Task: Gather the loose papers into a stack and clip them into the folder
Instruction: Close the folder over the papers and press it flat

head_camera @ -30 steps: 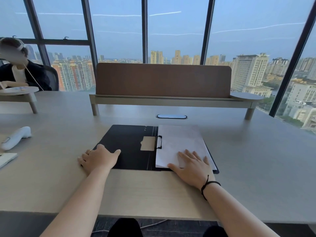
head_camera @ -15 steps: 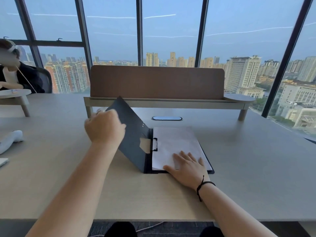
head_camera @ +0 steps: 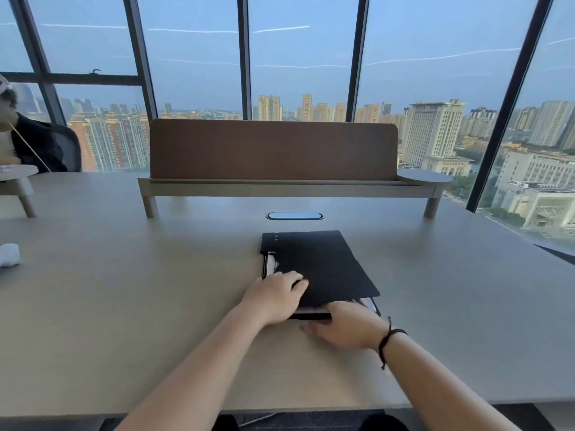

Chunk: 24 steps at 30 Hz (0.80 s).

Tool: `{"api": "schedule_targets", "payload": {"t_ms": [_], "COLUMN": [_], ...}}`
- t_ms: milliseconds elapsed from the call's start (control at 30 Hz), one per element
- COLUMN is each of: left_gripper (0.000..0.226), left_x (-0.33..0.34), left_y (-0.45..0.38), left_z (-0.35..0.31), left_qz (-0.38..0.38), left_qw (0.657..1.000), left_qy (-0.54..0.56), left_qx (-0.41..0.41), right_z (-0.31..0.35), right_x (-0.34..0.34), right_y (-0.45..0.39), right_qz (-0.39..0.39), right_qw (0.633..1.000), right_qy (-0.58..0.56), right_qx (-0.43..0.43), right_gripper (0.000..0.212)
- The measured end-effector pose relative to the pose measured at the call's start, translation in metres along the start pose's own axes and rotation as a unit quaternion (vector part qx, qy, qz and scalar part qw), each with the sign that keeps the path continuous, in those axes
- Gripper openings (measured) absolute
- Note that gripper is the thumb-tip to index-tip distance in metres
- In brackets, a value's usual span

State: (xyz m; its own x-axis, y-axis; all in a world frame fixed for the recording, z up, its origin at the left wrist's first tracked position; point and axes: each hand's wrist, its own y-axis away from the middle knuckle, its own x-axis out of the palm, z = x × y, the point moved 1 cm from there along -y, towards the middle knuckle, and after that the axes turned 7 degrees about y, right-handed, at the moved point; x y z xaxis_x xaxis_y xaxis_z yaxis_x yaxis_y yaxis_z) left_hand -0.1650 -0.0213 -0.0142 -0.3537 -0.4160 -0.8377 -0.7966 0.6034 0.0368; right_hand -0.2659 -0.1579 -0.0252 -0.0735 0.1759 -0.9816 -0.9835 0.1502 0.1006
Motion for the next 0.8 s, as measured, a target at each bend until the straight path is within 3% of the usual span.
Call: {"api": "schedule_targets", "payload": {"t_ms": [67,133,233,300,367,433,533,667,800], "left_gripper": [0.049,0.053,0.055,0.054,0.051,0.046,0.047,0.069,0.074], "left_x": [0.000,0.001,0.006,0.009,0.007,0.001,-0.009,-0.020,-0.012], "left_y": [-0.007,-0.014,-0.019,-0.022,-0.025,-0.030,-0.043,-0.076,-0.103], "left_z": [0.017,0.028,0.035,0.037,0.039,0.040,0.042,0.049,0.055], "left_qz": [0.000,0.004,0.005,-0.003,-0.001,-0.005,-0.008,0.015,-0.027], "left_qw": [0.999,0.999,0.998,0.998,0.997,0.996,0.992,0.989,0.995], "left_qy": [-0.031,-0.036,-0.056,-0.049,-0.054,-0.075,-0.108,-0.140,-0.091], "left_qx": [0.013,0.025,0.043,0.048,0.047,0.050,0.065,0.045,0.029], "right_z": [-0.003,-0.003,0.000,0.001,0.001,0.001,0.000,-0.007,-0.010], "right_x": [-0.020,-0.044,-0.065,-0.063,-0.047,-0.026,0.008,0.022,0.023], "right_y": [0.014,0.024,0.016,-0.004,-0.024,-0.040,-0.053,-0.059,-0.060], "right_qz": [0.093,0.143,0.040,-0.097,-0.167,-0.153,-0.093,-0.106,-0.108], "right_qw": [0.994,0.986,0.991,0.988,0.979,0.980,0.994,0.994,0.994], "right_qy": [0.032,-0.003,-0.123,-0.120,-0.117,-0.123,-0.051,-0.014,-0.009], "right_qx": [-0.049,-0.088,-0.045,-0.002,0.014,0.023,0.021,0.018,0.019], "right_gripper": [0.045,0.033,0.036,0.036,0.033,0.031,0.056,0.062,0.062]}}
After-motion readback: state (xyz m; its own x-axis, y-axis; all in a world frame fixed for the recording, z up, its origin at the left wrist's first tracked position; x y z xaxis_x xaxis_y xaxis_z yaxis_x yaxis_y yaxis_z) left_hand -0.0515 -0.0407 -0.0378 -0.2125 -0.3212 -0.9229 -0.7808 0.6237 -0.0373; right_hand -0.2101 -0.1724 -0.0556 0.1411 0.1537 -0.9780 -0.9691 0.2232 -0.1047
